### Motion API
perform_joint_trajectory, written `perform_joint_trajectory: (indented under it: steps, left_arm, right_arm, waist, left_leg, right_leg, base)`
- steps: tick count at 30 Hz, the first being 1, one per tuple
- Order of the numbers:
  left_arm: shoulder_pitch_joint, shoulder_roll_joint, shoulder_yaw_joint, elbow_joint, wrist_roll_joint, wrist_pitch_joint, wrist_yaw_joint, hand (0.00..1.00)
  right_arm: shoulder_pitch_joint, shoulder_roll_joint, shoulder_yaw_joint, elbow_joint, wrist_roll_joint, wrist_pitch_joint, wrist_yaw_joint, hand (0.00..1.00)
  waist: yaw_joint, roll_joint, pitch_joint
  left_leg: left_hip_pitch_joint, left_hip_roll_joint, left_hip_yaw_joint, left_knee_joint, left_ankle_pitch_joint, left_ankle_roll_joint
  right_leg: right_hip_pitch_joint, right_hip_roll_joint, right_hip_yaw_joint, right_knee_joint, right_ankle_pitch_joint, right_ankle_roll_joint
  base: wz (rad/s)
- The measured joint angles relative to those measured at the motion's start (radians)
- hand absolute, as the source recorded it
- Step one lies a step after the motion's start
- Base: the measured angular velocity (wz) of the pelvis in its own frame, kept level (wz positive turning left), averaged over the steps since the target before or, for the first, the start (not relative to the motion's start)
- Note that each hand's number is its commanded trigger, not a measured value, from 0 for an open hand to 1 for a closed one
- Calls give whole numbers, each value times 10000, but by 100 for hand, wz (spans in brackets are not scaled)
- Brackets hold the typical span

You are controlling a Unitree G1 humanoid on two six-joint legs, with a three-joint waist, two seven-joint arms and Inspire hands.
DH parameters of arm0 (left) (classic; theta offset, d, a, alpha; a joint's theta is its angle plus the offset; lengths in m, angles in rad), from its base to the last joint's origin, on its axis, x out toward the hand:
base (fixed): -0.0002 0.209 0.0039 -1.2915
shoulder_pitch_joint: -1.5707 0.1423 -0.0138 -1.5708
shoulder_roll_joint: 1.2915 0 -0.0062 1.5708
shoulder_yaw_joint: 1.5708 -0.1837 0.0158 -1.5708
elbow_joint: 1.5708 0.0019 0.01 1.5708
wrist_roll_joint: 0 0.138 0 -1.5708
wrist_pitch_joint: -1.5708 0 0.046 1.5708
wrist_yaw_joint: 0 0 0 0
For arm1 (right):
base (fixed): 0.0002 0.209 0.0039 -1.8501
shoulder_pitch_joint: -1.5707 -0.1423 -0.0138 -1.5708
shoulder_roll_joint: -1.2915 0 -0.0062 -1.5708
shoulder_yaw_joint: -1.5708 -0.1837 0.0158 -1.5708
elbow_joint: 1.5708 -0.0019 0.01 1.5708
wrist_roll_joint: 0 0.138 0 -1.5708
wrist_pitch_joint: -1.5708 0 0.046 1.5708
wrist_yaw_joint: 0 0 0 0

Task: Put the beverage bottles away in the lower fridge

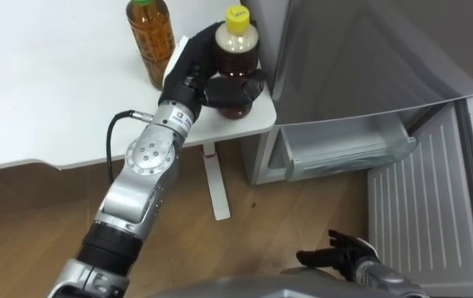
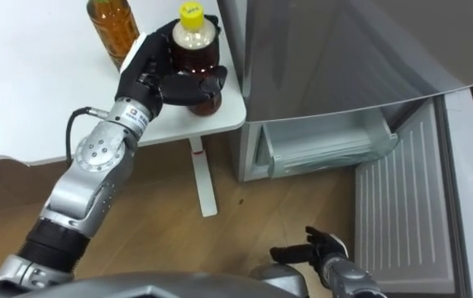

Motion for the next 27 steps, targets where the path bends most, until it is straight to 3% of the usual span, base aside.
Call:
perform_joint_trajectory:
  steps: [14, 20, 27]
  left_arm:
    - [-83, -7, 222, 86, -835, 67, 197, 100]
    - [-233, -7, 190, -22, -1193, 294, -270, 100]
    - [-239, -8, -139, -888, -2286, 291, -975, 100]
  right_arm:
    - [-29, 10, -9, -16, -2, 2, 178, 0]
    - [-139, 12, -71, 84, 84, -8, 227, 0]
    - [-199, 18, 12, 178, 264, -10, 232, 0]
  waist:
    - [-129, -63, -5]
    - [-164, -63, -9]
    - [-175, -65, -8]
  left_leg:
    - [-49, 3, 8, 0, 0, 0]
    - [-128, 14, -36, 0, 0, 0]
    - [-204, 92, -22, 5, 0, 0]
  right_leg:
    - [-92, 23, 94, -1, 1, -2]
    - [-159, 27, 82, -3, 10, -13]
    - [-199, -26, 32, -10, 10, -13]
  base:
    - [-1]
    - [1]
    - [2]
